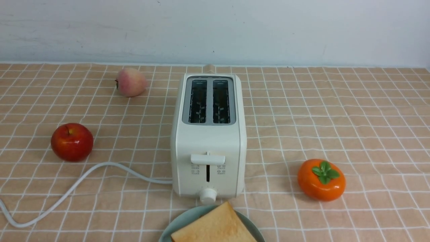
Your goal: Take toasted bread from bread machine on light coffee tablecloth place on plate.
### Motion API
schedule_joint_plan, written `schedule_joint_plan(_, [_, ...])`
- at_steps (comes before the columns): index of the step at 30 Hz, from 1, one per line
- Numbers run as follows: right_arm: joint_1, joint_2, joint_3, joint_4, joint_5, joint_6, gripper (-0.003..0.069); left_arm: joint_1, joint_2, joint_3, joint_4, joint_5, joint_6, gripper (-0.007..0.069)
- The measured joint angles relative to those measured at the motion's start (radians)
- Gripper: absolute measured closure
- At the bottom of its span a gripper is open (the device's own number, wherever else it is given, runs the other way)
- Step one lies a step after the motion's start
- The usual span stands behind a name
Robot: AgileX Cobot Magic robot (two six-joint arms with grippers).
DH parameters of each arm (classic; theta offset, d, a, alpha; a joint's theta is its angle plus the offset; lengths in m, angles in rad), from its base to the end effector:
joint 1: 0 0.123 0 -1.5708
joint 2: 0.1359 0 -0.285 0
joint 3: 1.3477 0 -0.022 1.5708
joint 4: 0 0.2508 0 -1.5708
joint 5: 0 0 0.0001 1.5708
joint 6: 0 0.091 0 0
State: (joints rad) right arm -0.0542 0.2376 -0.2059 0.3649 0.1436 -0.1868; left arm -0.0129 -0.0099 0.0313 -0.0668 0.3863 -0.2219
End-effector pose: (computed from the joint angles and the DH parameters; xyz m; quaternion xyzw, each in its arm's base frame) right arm 0.0746 0.0006 0.2556 0.0666 0.7313 0.0596 0.6761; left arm 0.0524 -0.0030 0.1686 -0.1022 0.8042 -0.0966 0.5775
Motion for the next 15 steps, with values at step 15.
schedule_joint_plan(15, [-0.001, -0.188, 0.229, -0.350, 0.124, 0.335, 0.0524, 0.000, 0.000, 0.000, 0.000, 0.001, 0.000, 0.0608])
